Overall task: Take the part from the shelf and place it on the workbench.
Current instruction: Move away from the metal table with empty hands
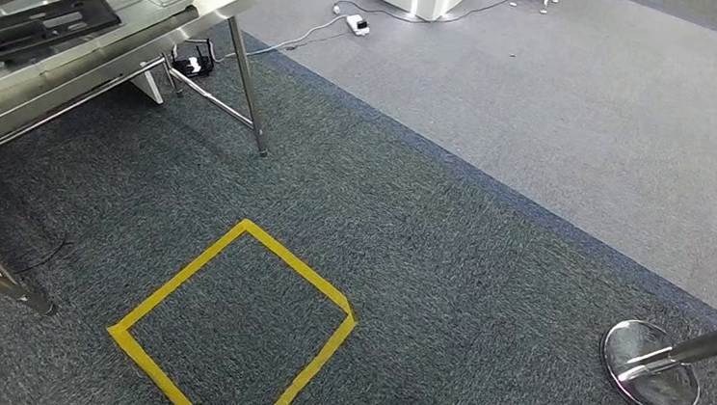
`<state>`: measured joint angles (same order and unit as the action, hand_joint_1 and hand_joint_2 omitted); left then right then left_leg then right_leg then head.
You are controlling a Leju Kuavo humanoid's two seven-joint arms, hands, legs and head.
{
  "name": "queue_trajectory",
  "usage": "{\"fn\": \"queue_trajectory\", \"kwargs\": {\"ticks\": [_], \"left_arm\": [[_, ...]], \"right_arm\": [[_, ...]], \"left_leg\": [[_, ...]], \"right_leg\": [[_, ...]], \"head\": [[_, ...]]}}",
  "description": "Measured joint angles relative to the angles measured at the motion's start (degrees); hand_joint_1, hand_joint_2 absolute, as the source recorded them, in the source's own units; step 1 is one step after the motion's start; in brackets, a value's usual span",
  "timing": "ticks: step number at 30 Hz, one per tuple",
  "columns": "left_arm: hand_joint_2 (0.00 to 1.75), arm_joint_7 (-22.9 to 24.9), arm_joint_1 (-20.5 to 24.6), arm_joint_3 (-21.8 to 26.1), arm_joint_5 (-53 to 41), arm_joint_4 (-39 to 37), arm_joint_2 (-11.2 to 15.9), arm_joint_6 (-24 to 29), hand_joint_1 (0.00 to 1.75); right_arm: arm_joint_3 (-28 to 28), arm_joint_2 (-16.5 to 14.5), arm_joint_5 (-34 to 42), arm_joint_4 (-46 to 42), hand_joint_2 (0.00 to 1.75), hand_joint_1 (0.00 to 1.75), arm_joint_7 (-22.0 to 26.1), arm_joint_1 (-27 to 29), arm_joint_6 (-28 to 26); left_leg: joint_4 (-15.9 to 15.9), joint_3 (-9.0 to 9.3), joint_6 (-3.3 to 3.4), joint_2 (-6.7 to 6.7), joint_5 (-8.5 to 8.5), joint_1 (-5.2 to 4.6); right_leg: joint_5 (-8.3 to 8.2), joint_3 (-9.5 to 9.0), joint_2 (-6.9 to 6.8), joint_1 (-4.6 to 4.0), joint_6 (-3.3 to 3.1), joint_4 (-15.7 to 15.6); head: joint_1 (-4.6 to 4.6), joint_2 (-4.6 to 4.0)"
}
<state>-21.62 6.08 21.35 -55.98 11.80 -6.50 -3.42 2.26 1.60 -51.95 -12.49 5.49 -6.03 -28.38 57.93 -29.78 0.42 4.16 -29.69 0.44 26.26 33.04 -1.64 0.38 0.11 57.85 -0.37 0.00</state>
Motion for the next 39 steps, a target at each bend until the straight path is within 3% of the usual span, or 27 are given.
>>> {"fn": "queue_trajectory", "kwargs": {"ticks": [2,4,5,6,7,8,9,11,12,14,16,18,20,21,22,23,25,27,29,31,32,34,35,36,37,39], "left_arm": [[0.0,0.0,-0.03,0.01,0.0,0.0,0.01,-0.01,0.0],[0.0,0.01,-0.21,0.02,-0.01,0.0,0.01,-0.05,0.0],[0.0,0.01,-0.31,0.02,-0.01,0.0,0.01,-0.07,0.0],[0.0,0.01,-0.38,0.01,-0.02,0.0,0.01,-0.09,0.0],[0.0,0.01,-0.42,0.01,-0.02,0.0,0.01,-0.1,0.0],[0.0,0.01,-0.43,0.01,-0.02,0.0,0.01,-0.1,0.0],[0.0,0.0,-0.47,0.02,-0.03,-0.01,0.07,-0.1,0.0],[0.0,-0.04,-0.49,0.02,-0.05,-0.01,0.2,-0.11,0.0],[0.0,-0.05,-0.49,0.02,-0.06,-0.01,0.26,-0.12,0.0],[0.0,-0.08,-0.39,0.02,-0.07,0.0,0.27,-0.14,0.0],[0.0,-0.11,-0.37,0.02,-0.07,0.0,0.28,-0.14,0.0],[0.0,-0.14,-0.37,0.02,-0.07,0.0,0.29,-0.13,0.0],[0.0,-0.15,-0.47,0.03,-0.08,0.0,0.29,-0.14,0.0],[0.0,-0.15,-0.5,0.04,-0.08,0.0,0.29,-0.14,0.0],[0.0,-0.15,-0.5,0.04,-0.08,0.0,0.28,-0.15,0.0],[0.0,-0.15,-0.49,0.04,-0.09,0.0,0.27,-0.15,0.0],[0.0,-0.15,-0.49,0.04,-0.09,0.0,0.25,-0.15,0.0],[0.0,-0.15,-0.44,0.04,-0.09,0.0,0.25,-0.14,0.0],[0.0,-0.16,-0.28,0.04,-0.09,0.0,0.22,-0.15,0.0],[0.0,-0.17,-0.14,0.04,-0.09,0.0,0.17,-0.15,0.0],[0.0,-0.17,-0.14,0.05,-0.09,0.0,0.15,-0.15,0.0],[0.0,-0.17,-0.3,0.06,-0.09,-0.01,0.15,-0.15,0.0],[0.0,-0.16,-0.43,0.07,-0.09,-0.01,0.15,-0.16,0.0],[0.0,-0.16,-0.55,0.07,-0.1,-0.02,0.14,-0.17,0.0],[0.0,-0.15,-0.64,0.07,-0.1,-0.02,0.14,-0.19,0.0],[0.0,-0.16,-0.7,0.07,-0.11,-0.02,0.15,-0.19,0.0]], "right_arm": [[-0.01,-0.05,-0.01,0.01,0.0,0.0,0.02,-0.04,-0.01],[-0.01,-0.07,-0.02,0.01,0.0,0.0,0.04,-0.12,0.01],[-0.01,-0.07,-0.02,0.01,0.0,0.0,0.04,-0.08,0.01],[-0.01,-0.08,-0.02,0.03,0.0,0.0,0.04,-0.02,0.01],[-0.02,-0.1,-0.02,0.04,0.0,0.0,0.04,0.03,0.01],[-0.04,-0.15,-0.01,0.06,0.0,0.0,0.04,0.05,0.01],[-0.07,-0.23,-0.01,0.07,0.0,0.0,0.04,0.04,0.0],[-0.15,-0.39,-0.02,0.07,0.0,0.0,0.06,-0.07,-0.03],[-0.22,-0.44,-0.04,0.07,0.0,0.0,0.07,-0.06,-0.04],[-0.37,-0.45,-0.09,0.1,0.0,0.0,0.1,0.13,-0.05],[-0.46,-0.49,-0.13,0.14,0.0,0.0,0.11,0.33,-0.05],[-0.48,-0.53,-0.19,0.15,0.0,0.0,0.11,0.22,-0.05],[-0.49,-0.53,-0.23,0.16,0.0,0.0,0.11,0.15,-0.04],[-0.49,-0.53,-0.25,0.16,0.0,0.0,0.11,0.24,-0.03],[-0.49,-0.53,-0.29,0.17,0.0,0.0,0.11,0.37,-0.03],[-0.5,-0.53,-0.34,0.19,0.0,0.0,0.11,0.46,-0.04],[-0.51,-0.53,-0.48,0.22,0.0,0.0,0.11,0.41,-0.08],[-0.52,-0.54,-0.56,0.22,0.0,0.0,0.14,0.25,-0.1],[-0.54,-0.52,-0.57,0.23,0.0,0.0,0.18,0.29,-0.12],[-0.56,-0.51,-0.57,0.24,0.0,0.0,0.18,0.42,-0.16],[-0.56,-0.51,-0.58,0.25,0.0,0.0,0.18,0.41,-0.19],[-0.57,-0.53,-0.6,0.25,0.0,0.0,0.19,0.3,-0.27],[-0.57,-0.53,-0.61,0.26,0.0,0.0,0.2,0.26,-0.29],[-0.57,-0.53,-0.64,0.26,0.0,0.0,0.2,0.27,-0.3],[-0.57,-0.53,-0.67,0.27,0.0,0.0,0.2,0.32,-0.31],[-0.57,-0.55,-0.7,0.27,0.0,0.0,0.26,0.37,-0.31]], "left_leg": [[4.43,-1.9,-0.42,-2.23,-2.92,0.16],[12.17,-5.6,-0.48,-3.52,-6.58,0.18],[15.11,-7.1,-0.48,-3.66,-7.37,0.19],[15.86,-7.62,-0.44,-3.71,-6.84,0.19],[14.3,-7.06,-0.36,-3.84,-5.2,0.2],[10.72,-5.56,-0.21,-4.37,-2.8,0.22],[6.65,-3.8,0.02,-5.68,-0.76,0.26],[1.23,-1.59,0.39,-7.98,1.12,0.29],[0.54,-1.35,0.57,-8.47,1.02,0.22],[0.13,-1.2,1.09,-7.38,1.25,0.18],[-0.63,-0.81,1.9,-5.99,1.68,0.4],[-1.06,-0.58,2.47,-4.49,1.83,0.35],[-1.04,-0.56,2.66,-2.92,1.67,0.16],[-1.01,-0.52,2.66,-2.2,1.57,0.12],[-0.99,-0.44,2.61,-1.54,1.45,0.11],[-0.96,-0.29,2.49,-0.95,1.3,0.11],[-0.89,0.16,2.0,0.17,0.87,-0.03],[-0.84,0.6,1.31,1.12,0.44,-0.2],[-0.95,1.02,0.69,2.04,0.19,-0.22],[0.0,0.95,0.06,0.91,-0.78,0.01],[1.91,0.16,-0.23,-0.45,-2.07,0.12],[9.11,-3.34,-0.49,-3.14,-5.75,0.25],[12.99,-5.37,-0.57,-3.58,-7.17,0.26],[15.5,-6.82,-0.61,-3.71,-7.56,0.26],[15.84,-7.32,-0.6,-3.75,-6.7,0.26],[10.01,-5.34,-0.38,-4.32,-2.11,0.29]], "right_leg": [[-0.33,-0.17,0.93,0.28,-0.73,-0.46],[-0.38,-0.06,1.94,0.14,-1.07,-0.45],[-0.37,-0.04,2.53,0.07,-1.13,-0.41],[-0.36,-0.04,3.22,0.01,-1.13,-0.33],[-0.34,-0.07,3.95,-0.02,-1.11,-0.22],[-0.29,-0.09,4.72,-0.01,-1.05,-0.07],[-0.22,-0.02,5.41,0.02,-0.94,0.13],[-0.15,0.49,6.64,0.1,-0.42,0.62],[-0.23,0.8,7.2,0.2,-0.04,0.74],[-0.46,1.1,8.15,0.39,0.75,0.64],[0.54,1.85,6.57,0.28,1.27,2.15],[3.75,4.7,3.56,0.25,1.64,8.0],[6.47,8.21,2.29,0.5,2.05,14.93],[6.45,8.86,2.05,0.64,2.2,16.21],[5.41,8.39,1.83,0.76,2.28,15.31],[3.62,6.7,1.37,0.83,2.26,12.19],[0.48,2.33,-0.96,0.61,1.86,4.26],[-0.37,0.3,-2.28,0.12,1.19,0.49],[-0.31,0.37,-1.27,-0.16,0.56,0.26],[-0.59,0.13,-0.2,0.06,-0.15,-0.25],[-0.76,-0.01,0.36,0.22,-0.53,-0.53],[-0.88,-0.04,1.44,0.29,-1.01,-0.68],[-0.86,-0.02,2.04,0.21,-1.13,-0.65],[-0.82,-0.05,2.71,0.14,-1.19,-0.6],[-0.76,-0.09,3.38,0.1,-1.18,-0.5],[-0.55,-0.21,4.76,0.12,-0.99,-0.2]], "head": [[0.02,0.0],[0.03,0.0],[0.02,0.0],[0.03,0.0],[0.03,0.0],[0.04,0.0],[0.02,0.0],[0.01,0.0],[0.01,0.0],[0.03,0.0],[-0.05,0.0],[-0.19,0.0],[-0.23,0.0],[-0.22,0.0],[-0.23,0.0],[-0.23,0.0],[-0.23,0.0],[-0.21,0.0],[-0.19,0.0],[-0.18,0.0],[-0.15,0.0],[-0.11,0.0],[-0.09,0.0],[-0.09,0.0],[-0.09,0.0],[-0.08,0.0]]}}
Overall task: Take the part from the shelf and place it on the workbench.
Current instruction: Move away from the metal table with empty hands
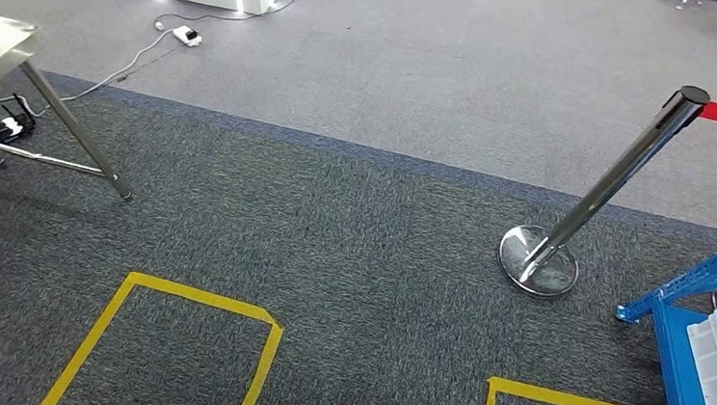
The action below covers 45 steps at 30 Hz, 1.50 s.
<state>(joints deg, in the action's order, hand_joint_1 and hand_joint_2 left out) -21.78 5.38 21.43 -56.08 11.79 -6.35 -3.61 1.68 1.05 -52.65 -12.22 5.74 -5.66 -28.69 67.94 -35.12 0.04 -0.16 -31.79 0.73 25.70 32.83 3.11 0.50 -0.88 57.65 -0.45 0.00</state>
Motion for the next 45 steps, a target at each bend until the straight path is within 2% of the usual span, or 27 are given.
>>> {"fn": "queue_trajectory", "kwargs": {"ticks": [2,4,6,8,10,11,13,14,16,18,20,22,24,26,27,28,29,32,34,36,38,39,40,42,43,44,45], "left_arm": [[0.0,-0.01,-0.01,0.04,0.0,0.0,0.04,0.0,0.0],[0.0,-0.01,0.06,0.09,0.0,-0.01,0.06,0.0,0.0],[0.0,-0.02,0.16,0.11,-0.01,-0.01,0.06,0.0,0.0],[0.0,-0.04,0.18,0.14,-0.03,-0.01,0.06,0.0,0.0],[0.0,-0.05,0.14,0.15,-0.04,-0.01,0.06,0.0,0.0],[0.0,-0.04,0.09,0.16,-0.05,-0.01,0.06,0.0,0.0],[0.0,-0.02,0.04,0.17,-0.07,-0.01,0.05,0.0,0.0],[0.0,-0.02,0.06,0.17,-0.07,-0.01,0.05,-0.01,0.0],[0.0,-0.02,0.11,0.17,-0.09,-0.01,0.04,-0.04,0.0],[0.0,-0.02,0.19,0.17,-0.13,-0.01,0.03,-0.07,0.0],[0.0,-0.02,0.33,0.17,-0.18,-0.01,0.01,-0.08,0.0],[0.0,-0.02,0.47,0.17,-0.21,-0.01,-0.03,-0.09,0.0],[0.0,-0.02,0.51,0.18,-0.22,-0.01,-0.04,-0.09,0.0],[0.0,-0.02,0.4,0.19,-0.22,-0.01,-0.04,-0.1,0.0],[0.0,-0.01,0.31,0.19,-0.22,-0.01,-0.04,-0.11,0.0],[0.0,-0.01,0.23,0.19,-0.22,-0.01,-0.04,-0.13,0.0],[0.0,0.0,0.18,0.19,-0.22,-0.01,-0.04,-0.13,0.0],[0.0,0.01,0.14,0.21,-0.22,-0.01,0.06,-0.11,0.0],[0.0,0.02,0.2,0.22,-0.22,-0.01,0.14,-0.11,0.0],[0.0,0.04,0.27,0.21,-0.22,-0.01,0.14,-0.11,0.0],[0.0,0.06,0.29,0.21,-0.22,-0.01,0.14,-0.11,0.0],[0.0,0.06,0.3,0.21,-0.22,-0.01,0.14,-0.11,0.0],[0.0,0.05,0.27,0.21,-0.22,-0.01,0.14,-0.11,0.0],[0.0,0.07,0.15,0.21,-0.22,-0.01,0.14,-0.11,0.0],[0.0,0.08,0.1,0.21,-0.22,-0.01,0.14,-0.11,0.0],[0.0,0.09,0.09,0.21,-0.22,-0.01,0.14,-0.11,0.0],[0.0,0.09,0.09,0.21,-0.22,-0.01,0.14,-0.11,0.0]], "right_arm": [[0.0,-0.03,0.0,0.01,0.0,0.0,0.08,-0.08,-0.01],[-0.01,-0.03,-0.02,0.02,0.0,0.0,0.09,-0.1,-0.07],[-0.05,-0.02,-0.04,0.03,0.0,0.0,0.09,0.08,-0.13],[-0.11,-0.03,-0.08,0.04,0.0,0.0,0.1,0.17,-0.18],[-0.18,-0.08,-0.15,0.04,0.0,0.0,0.11,-0.01,-0.21],[-0.19,-0.09,-0.18,0.04,0.0,0.0,0.11,-0.1,-0.24],[-0.22,-0.09,-0.2,0.05,0.0,0.0,0.1,-0.01,-0.27],[-0.25,-0.09,-0.2,0.06,0.0,0.0,0.09,0.08,-0.28],[-0.28,-0.06,-0.2,0.07,0.0,0.0,0.1,0.12,-0.29],[-0.29,-0.04,-0.23,0.07,0.0,0.0,0.11,-0.06,-0.32],[-0.31,-0.01,-0.26,0.07,0.0,0.0,0.11,-0.11,-0.36],[-0.33,0.04,-0.27,0.07,0.0,0.0,0.1,-0.05,-0.4],[-0.33,0.04,-0.3,0.07,0.0,0.0,0.1,-0.14,-0.44],[-0.34,0.05,-0.33,0.07,0.0,0.0,0.1,-0.25,-0.45],[-0.34,0.05,-0.33,0.07,0.0,0.0,0.09,-0.26,-0.45],[-0.35,0.05,-0.33,0.07,0.0,0.0,0.09,-0.22,-0.45],[-0.35,0.05,-0.33,0.07,0.0,0.0,0.09,-0.19,-0.45],[-0.35,-0.04,-0.33,0.07,0.0,0.0,0.09,-0.21,-0.45],[-0.37,-0.08,-0.31,0.07,0.0,0.0,0.09,-0.24,-0.44],[-0.41,-0.05,-0.29,0.08,0.0,0.0,0.09,-0.07,-0.44],[-0.47,-0.04,-0.29,0.09,0.0,0.0,0.07,0.11,-0.44],[-0.49,-0.05,-0.3,0.1,0.0,0.0,0.05,0.09,-0.44],[-0.51,-0.09,-0.3,0.1,0.0,0.0,0.05,0.03,-0.43],[-0.52,-0.14,-0.31,0.11,0.0,0.0,0.04,-0.06,-0.43],[-0.53,-0.14,-0.3,0.11,0.0,0.0,0.03,0.02,-0.43],[-0.54,-0.14,-0.3,0.11,0.0,0.0,0.01,0.13,-0.43],[-0.54,-0.14,-0.29,0.12,0.0,0.0,-0.02,0.23,-0.43]], "left_leg": [[-7.01,2.69,0.44,-1.99,3.26,0.06],[-9.2,3.43,0.93,-3.15,3.56,-0.06],[-9.63,3.53,1.63,-2.33,3.85,-0.09],[-10.29,3.82,2.49,-1.27,4.25,0.03],[-10.56,3.96,2.98,-0.08,4.31,-0.08],[-10.54,3.95,3.1,0.54,4.24,-0.19],[-10.51,4.01,3.12,1.64,4.09,-0.29],[-10.49,4.11,3.07,2.12,4.0,-0.29],[-10.48,4.44,2.8,2.98,3.75,-0.31],[-10.4,4.72,2.27,3.71,3.41,-0.51],[-10.42,4.94,1.69,4.35,3.17,-0.63],[-10.01,4.97,1.11,4.35,2.58,-0.48],[-6.19,3.41,0.7,2.71,0.05,-0.26],[1.62,-0.27,0.51,1.05,-3.66,-0.13],[4.89,-1.97,0.43,0.79,-4.64,-0.1],[6.37,-2.88,0.41,0.69,-4.5,-0.09],[5.37,-2.66,0.45,0.63,-3.1,-0.09],[-5.56,1.71,0.94,-1.46,3.05,-0.05],[-9.15,3.13,1.26,-2.9,4.09,-0.11],[-9.51,3.31,1.73,-2.37,4.2,-0.17],[-10.18,3.61,2.51,-1.39,4.64,-0.08],[-10.52,3.74,2.85,-0.85,4.81,-0.02],[-10.63,3.8,3.05,-0.3,4.84,-0.12],[-10.62,3.77,3.22,0.87,4.72,-0.31],[-10.59,3.78,3.25,1.43,4.64,-0.38],[-10.55,3.81,3.22,1.93,4.54,-0.42],[-10.49,3.9,3.15,2.38,4.43,-0.43]], "right_leg": [[0.28,0.27,1.12,-0.06,0.46,0.56],[0.29,0.81,1.94,0.03,1.14,0.87],[0.16,1.08,2.38,0.26,1.85,0.86],[1.52,2.02,0.65,0.21,2.3,2.89],[4.99,5.12,-1.79,0.22,2.62,9.29],[6.63,7.03,-2.33,0.29,2.77,13.09],[7.14,8.73,-2.74,0.39,2.93,16.6],[5.81,7.88,-2.91,0.39,2.9,15.03],[2.21,3.69,-4.27,0.23,2.53,7.19],[0.49,0.66,-5.55,-0.26,1.9,1.34],[0.48,0.35,-5.18,-0.68,1.33,0.46],[0.24,0.13,-4.31,-0.47,0.62,0.01],[-0.07,-0.15,-3.56,-0.16,-0.15,-0.47],[-0.11,-0.12,-2.71,-0.21,-0.49,-0.49],[-0.09,-0.12,-2.17,-0.25,-0.54,-0.44],[-0.06,-0.15,-1.6,-0.29,-0.56,-0.38],[0.0,-0.2,-0.99,-0.3,-0.54,-0.28],[0.36,-0.18,0.74,-0.27,-0.07,0.31],[0.48,0.25,1.59,-0.22,0.58,0.7],[0.36,0.5,2.26,-0.09,1.33,0.65],[1.19,1.0,0.85,-0.06,1.85,1.75],[2.47,1.95,-0.38,-0.05,2.06,3.78],[4.19,3.43,-1.64,0.0,2.22,6.84],[7.25,6.96,-2.54,0.2,2.59,13.91],[7.53,7.88,-2.66,0.28,2.71,15.75],[6.73,7.73,-2.8,0.33,2.76,15.48],[5.01,6.38,-3.1,0.32,2.71,12.9]], "head": [[-0.03,0.0],[-0.04,0.0],[-0.02,0.0],[-0.07,0.0],[-0.12,0.0],[-0.11,0.0],[-0.11,0.0],[-0.11,0.0],[-0.11,0.0],[-0.09,0.0],[-0.06,0.0],[-0.05,0.0],[0.0,0.0],[0.03,0.0],[0.02,0.0],[0.02,0.0],[0.02,0.0],[0.01,0.0],[0.0,0.0],[0.01,0.0],[-0.03,0.0],[-0.06,0.0],[-0.09,0.0],[-0.11,0.0],[-0.12,0.0],[-0.12,0.0],[-0.11,0.0]]}}
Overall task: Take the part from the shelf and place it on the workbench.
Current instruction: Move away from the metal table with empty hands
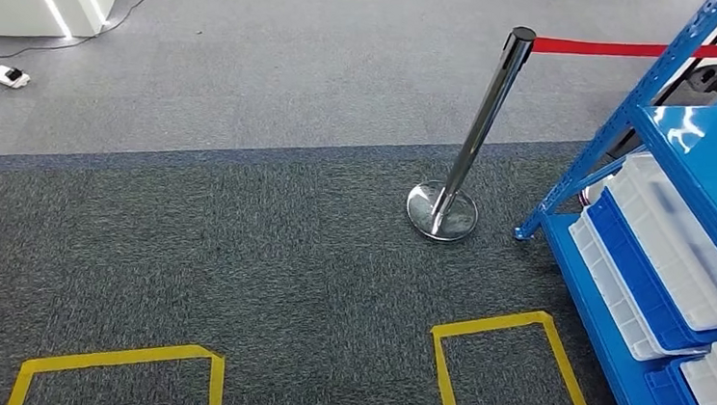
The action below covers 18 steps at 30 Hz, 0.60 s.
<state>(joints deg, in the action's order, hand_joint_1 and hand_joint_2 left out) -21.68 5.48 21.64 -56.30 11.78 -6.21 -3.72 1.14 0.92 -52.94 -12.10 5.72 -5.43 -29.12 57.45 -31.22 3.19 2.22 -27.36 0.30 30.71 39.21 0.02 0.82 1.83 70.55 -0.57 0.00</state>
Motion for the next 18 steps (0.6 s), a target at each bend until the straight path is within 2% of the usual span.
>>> {"fn": "queue_trajectory", "kwargs": {"ticks": [1,3,4,6,8,9,11,12,13,14,15,17,18], "left_arm": [[0.0,0.0,0.01,0.0,0.0,0.0,-0.01,0.0,0.0],[0.0,0.0,0.03,0.0,0.0,0.0,-0.02,0.0,0.0],[0.0,0.0,0.07,0.0,0.0,0.0,-0.02,0.0,0.0],[0.0,0.0,0.15,0.0,0.0,0.0,-0.05,0.0,0.0],[0.0,0.01,0.16,0.01,0.01,0.0,-0.1,0.0,0.0],[0.0,0.02,0.13,0.02,0.01,0.0,-0.11,0.0,0.0],[0.0,0.05,-0.05,0.04,0.02,0.0,-0.11,-0.01,0.0],[0.0,0.07,-0.16,0.04,0.02,0.0,-0.12,-0.02,0.0],[0.0,0.08,-0.28,0.04,0.02,0.0,-0.13,-0.03,0.0],[0.0,0.09,-0.35,0.04,0.03,0.0,-0.14,-0.04,0.0],[0.0,0.13,-0.39,0.05,0.04,0.0,-0.14,-0.04,0.0],[0.0,0.26,-0.39,0.07,0.1,0.0,-0.11,-0.03,0.0],[0.0,0.34,-0.37,0.1,0.13,0.0,-0.1,-0.03,0.0]], "right_arm": [[-0.01,0.01,0.01,0.01,0.0,0.0,-0.02,0.05,-0.01],[-0.02,0.01,0.01,0.01,0.0,0.0,-0.04,-0.09,-0.02],[-0.03,0.01,0.01,0.01,0.0,0.0,-0.04,-0.14,-0.02],[-0.03,0.05,0.01,0.01,0.0,0.0,-0.03,-0.06,-0.02],[-0.07,0.08,0.01,0.01,0.0,0.0,-0.01,0.11,-0.05],[-0.12,0.07,0.01,0.01,0.0,0.0,0.03,0.11,-0.07],[-0.23,0.05,0.01,0.01,0.0,0.0,0.1,0.06,-0.09],[-0.27,0.05,0.01,0.01,0.0,0.0,0.11,0.07,-0.09],[-0.3,0.05,0.01,0.01,0.0,0.0,0.11,0.13,-0.1],[-0.31,0.05,0.01,0.01,0.0,0.0,0.11,0.2,-0.1],[-0.31,0.04,0.01,0.01,0.0,0.0,0.11,0.25,-0.1],[-0.31,-0.04,0.01,0.01,0.0,0.0,0.13,0.27,-0.11],[-0.31,-0.08,0.0,0.01,0.0,0.0,0.13,0.25,-0.12]], "left_leg": [[0.05,0.13,-0.12,0.43,-0.13,-0.01],[0.16,0.36,-0.59,1.16,-0.43,-0.19],[0.18,0.44,-0.86,1.47,-0.55,-0.26],[0.1,0.65,-1.46,2.05,-0.68,-0.26],[1.01,0.58,-2.1,1.44,-1.57,-0.08],[2.89,-0.13,-2.35,0.58,-2.86,-0.02],[10.01,-3.39,-2.6,-1.24,-6.66,0.12],[13.81,-5.24,-2.69,-1.58,-8.17,0.17],[16.25,-6.5,-2.75,-1.7,-8.68,0.22],[16.51,-6.76,-2.77,-1.73,-7.98,0.26],[14.66,-6.02,-2.73,-1.81,-6.34,0.29],[6.95,-2.62,-2.46,-3.0,-2.25,0.32],[3.78,-1.27,-2.3,-3.75,-1.06,0.33]], "right_leg": [[-1.99,-2.16,-0.62,-0.06,-0.16,-4.05],[-4.27,-5.64,-1.9,-0.51,-0.7,-10.76],[-4.49,-6.32,-2.18,-0.75,-0.98,-12.21],[-4.47,-6.32,-1.56,-1.02,-1.55,-12.65],[-4.76,-6.67,-0.82,-0.78,-2.23,-13.22],[-4.93,-6.87,-0.45,-0.61,-2.6,-13.53],[-5.07,-6.99,0.33,-0.51,-3.08,-13.72],[-5.07,-6.96,0.78,-0.56,-3.18,-13.68],[-5.05,-6.95,1.29,-0.6,-3.21,-13.61],[-5.02,-6.96,1.85,-0.62,-3.19,-13.5],[-4.98,-6.98,2.4,-0.61,-3.14,-13.37],[-4.76,-6.95,3.53,-0.61,-2.83,-12.95],[-4.64,-6.83,4.02,-0.63,-2.57,-12.69]], "head": [[-0.01,0.0],[0.01,0.0],[0.02,0.0],[0.03,0.0],[0.03,0.0],[0.05,0.0],[0.08,0.0],[0.08,0.0],[0.08,0.0],[0.08,0.0],[0.09,0.0],[0.08,0.0],[0.07,0.0]]}}
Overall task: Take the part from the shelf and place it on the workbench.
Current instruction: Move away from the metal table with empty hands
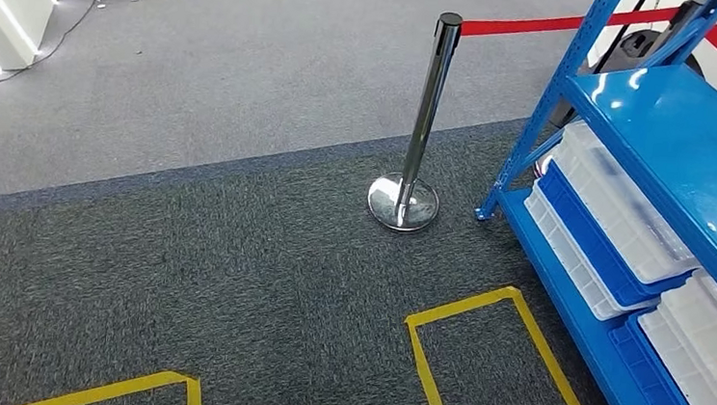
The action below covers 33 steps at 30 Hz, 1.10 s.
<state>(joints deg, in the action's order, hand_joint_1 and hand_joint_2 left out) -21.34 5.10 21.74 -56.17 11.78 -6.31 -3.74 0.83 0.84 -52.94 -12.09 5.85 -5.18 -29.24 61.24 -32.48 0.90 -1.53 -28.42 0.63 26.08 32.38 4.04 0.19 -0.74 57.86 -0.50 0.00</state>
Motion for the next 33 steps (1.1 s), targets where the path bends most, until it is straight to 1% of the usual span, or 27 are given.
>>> {"fn": "queue_trajectory", "kwargs": {"ticks": [1,2,3,4,5,6,7,8,9,10,11,12,14,15,16,17,19,21,22,24,25,26,27,28,30,31,33], "left_arm": [[0.0,0.09,0.05,0.02,0.02,0.0,0.01,0.01,0.0],[0.0,0.19,0.1,0.05,0.03,0.0,0.02,0.01,0.0],[0.0,0.25,0.16,0.07,0.03,0.0,0.02,0.02,0.0],[0.44,0.34,0.21,0.08,0.04,0.0,0.0,0.04,0.0],[0.87,0.42,0.23,0.1,0.05,0.0,-0.02,0.05,0.0],[1.31,0.49,0.23,0.12,0.07,0.0,-0.04,0.08,0.0],[1.75,0.57,0.21,0.15,0.09,0.0,-0.07,0.1,0.0],[1.75,0.64,0.16,0.21,0.1,0.0,-0.08,0.12,0.0],[1.75,0.74,0.1,0.29,0.11,0.0,-0.09,0.16,0.0],[1.75,0.86,0.05,0.37,0.11,0.0,-0.09,0.19,0.0],[1.75,1.0,0.03,0.43,0.12,0.0,-0.1,0.24,0.0],[1.75,1.16,0.04,0.48,0.13,0.0,-0.11,0.3,0.0],[1.75,1.48,0.07,0.54,0.17,0.0,-0.16,0.43,0.0],[1.75,1.58,0.08,0.56,0.2,0.0,-0.21,0.5,0.0],[1.75,1.64,0.12,0.57,0.21,0.0,-0.25,0.57,0.0],[1.75,1.67,0.17,0.58,0.22,0.0,-0.27,0.63,0.0],[1.75,1.7,0.27,0.6,0.22,0.0,-0.32,0.72,0.0],[1.75,1.73,0.28,0.61,0.22,0.0,-0.34,0.75,0.0],[1.75,1.76,0.25,0.62,0.22,0.0,-0.34,0.76,0.0],[1.75,1.85,0.14,0.64,0.21,0.0,-0.33,0.76,0.0],[1.31,1.9,0.05,0.64,0.2,0.0,-0.34,0.75,0.0],[0.87,1.93,-0.01,0.64,0.19,0.0,-0.34,0.75,0.0],[0.44,1.96,-0.06,0.64,0.18,0.0,-0.34,0.75,0.0],[0.0,1.98,-0.06,0.64,0.17,0.0,-0.34,0.75,0.0],[0.0,1.99,-0.03,0.65,0.16,0.0,-0.33,0.75,0.0],[0.0,1.99,-0.01,0.66,0.15,0.0,-0.33,0.75,0.0],[0.0,1.99,0.13,0.67,0.13,0.0,-0.33,0.75,0.0]], "right_arm": [[-0.01,-0.03,-0.01,0.0,0.0,0.0,0.02,0.01,-0.02],[-0.02,-0.04,-0.01,0.0,0.0,0.0,0.03,0.05,-0.03],[-0.03,-0.03,-0.01,0.01,0.0,0.0,0.05,0.15,-0.04],[-0.05,0.01,-0.01,0.01,0.0,0.0,0.07,0.27,-0.05],[-0.07,0.03,-0.01,0.02,0.0,0.0,0.07,0.35,-0.05],[-0.09,0.03,-0.01,0.03,0.0,0.0,0.09,0.37,-0.05],[-0.11,0.03,-0.02,0.03,0.0,0.0,0.1,0.33,-0.05],[-0.13,-0.01,-0.02,0.04,0.0,0.0,0.12,0.27,-0.05],[-0.14,-0.03,-0.03,0.04,0.0,0.0,0.14,0.24,-0.05],[-0.15,-0.03,-0.03,0.04,0.0,0.0,0.14,0.28,-0.05],[-0.18,-0.03,-0.03,0.05,0.0,0.0,0.14,0.37,-0.05],[-0.22,-0.03,-0.03,0.05,0.0,0.0,0.14,0.47,-0.05],[-0.37,-0.01,-0.02,0.07,0.0,0.0,0.14,0.53,-0.07],[-0.44,0.01,-0.03,0.07,0.0,0.0,0.14,0.46,-0.07],[-0.48,0.01,-0.03,0.07,0.0,0.0,0.14,0.39,-0.07],[-0.5,0.01,-0.04,0.07,0.0,0.0,0.15,0.35,-0.07],[-0.55,0.04,-0.04,0.07,0.0,0.0,0.16,0.42,-0.07],[-0.62,0.05,-0.04,0.07,0.0,0.0,0.16,0.48,-0.08],[-0.64,0.04,-0.04,0.07,0.0,0.0,0.18,0.42,-0.09],[-0.67,0.05,-0.04,0.07,0.0,0.0,0.22,0.3,-0.1],[-0.68,0.05,-0.04,0.07,0.0,0.0,0.24,0.29,-0.1],[-0.68,0.06,-0.04,0.07,0.0,0.0,0.25,0.34,-0.1],[-0.68,0.06,-0.04,0.07,0.0,0.0,0.28,0.38,-0.09],[-0.69,0.04,-0.04,0.07,0.0,0.0,0.33,0.4,-0.09],[-0.7,-0.02,-0.05,0.07,0.0,0.0,0.45,0.36,-0.1],[-0.7,-0.05,-0.05,0.07,0.0,0.0,0.49,0.32,-0.12],[-0.72,-0.07,-0.07,0.07,0.0,0.0,0.51,0.34,-0.14]], "left_leg": [[-2.08,0.87,0.19,-0.6,0.59,-0.01],[-2.76,1.13,0.4,-0.89,0.52,-0.09],[-2.89,1.15,0.67,-0.57,0.64,-0.14],[-3.11,1.25,1.07,-0.15,0.86,-0.12],[-3.41,1.36,1.46,0.26,1.09,-0.08],[-3.72,1.44,1.85,0.75,1.31,-0.02],[-3.93,1.49,2.14,1.27,1.44,0.02],[-3.98,1.48,2.29,1.75,1.43,-0.05],[-3.96,1.44,2.4,2.29,1.39,-0.14],[-3.94,1.43,2.42,2.79,1.33,-0.2],[-3.92,1.45,2.42,3.27,1.26,-0.23],[-3.9,1.51,2.37,3.69,1.17,-0.24],[-3.84,1.77,2.16,4.46,0.93,-0.25],[-3.76,1.89,1.92,4.79,0.75,-0.36],[-3.71,1.99,1.63,5.08,0.59,-0.44],[-3.67,2.07,1.34,5.33,0.46,-0.52],[-3.67,2.22,0.71,5.86,0.22,-0.53],[-2.14,1.79,0.11,4.92,-0.99,-0.33],[0.35,0.7,-0.16,3.98,-2.52,-0.22],[8.09,-2.94,-0.52,2.32,-6.4,-0.03],[11.74,-4.78,-0.67,2.09,-7.68,0.01],[13.66,-5.84,-0.76,2.02,-7.83,0.04],[13.41,-5.89,-0.8,2.0,-6.8,0.07],[10.72,-4.79,-0.76,1.88,-4.73,0.1],[2.64,-1.29,-0.52,0.71,-0.59,0.15],[-0.34,-0.05,-0.33,0.01,0.52,0.15],[-2.48,0.76,0.12,-0.77,0.81,0.02]], "right_leg": [[0.08,0.17,0.4,0.0,0.32,0.2],[0.09,0.36,0.74,0.01,0.67,0.3],[0.02,0.5,1.05,0.09,1.04,0.25],[0.04,0.58,1.04,0.19,1.36,0.3],[0.39,0.78,0.44,0.2,1.66,0.74],[1.38,1.46,-0.57,0.22,1.96,2.18],[2.97,2.68,-1.77,0.27,2.21,4.8],[4.87,4.43,-2.81,0.32,2.48,8.34],[6.59,6.37,-3.32,0.43,2.72,12.2],[7.47,7.83,-3.53,0.54,2.89,15.09],[7.22,8.34,-3.65,0.6,2.98,16.04],[5.94,7.7,-3.81,0.63,3.0,14.74],[2.11,3.8,-4.84,0.54,2.72,7.17],[0.84,1.97,-5.49,0.34,2.39,3.59],[0.2,0.79,-5.93,0.11,2.01,1.24],[0.15,0.37,-6.13,-0.12,1.65,0.22],[0.11,0.38,-5.35,-0.21,0.96,-0.04],[-0.2,0.06,-4.6,0.05,0.26,-0.58],[-0.36,-0.1,-4.26,0.21,-0.11,-0.82],[-0.4,-0.11,-3.59,0.14,-0.56,-0.87],[-0.38,-0.11,-3.16,0.1,-0.65,-0.84],[-0.36,-0.12,-2.67,0.06,-0.67,-0.78],[-0.33,-0.16,-2.12,0.06,-0.64,-0.69],[-0.26,-0.21,-1.54,0.09,-0.54,-0.56],[0.03,-0.14,-0.49,0.1,-0.12,-0.03],[0.17,0.01,-0.07,0.08,0.18,0.27],[0.27,0.41,0.56,0.07,0.88,0.62]], "head": [[-0.01,0.0],[-0.01,0.0],[-0.01,0.0],[0.0,0.0],[-0.02,0.0],[-0.05,0.0],[-0.08,0.0],[-0.11,0.0],[-0.13,0.0],[-0.13,0.0],[-0.12,0.0],[-0.13,0.0],[-0.13,0.0],[-0.11,0.0],[-0.1,0.0],[-0.09,0.0],[-0.08,0.0],[-0.05,0.0],[-0.03,0.0],[0.01,0.0],[0.0,0.0],[0.01,0.0],[0.0,0.0],[0.01,0.0],[0.0,0.0],[0.0,0.0],[-0.02,0.0]]}}
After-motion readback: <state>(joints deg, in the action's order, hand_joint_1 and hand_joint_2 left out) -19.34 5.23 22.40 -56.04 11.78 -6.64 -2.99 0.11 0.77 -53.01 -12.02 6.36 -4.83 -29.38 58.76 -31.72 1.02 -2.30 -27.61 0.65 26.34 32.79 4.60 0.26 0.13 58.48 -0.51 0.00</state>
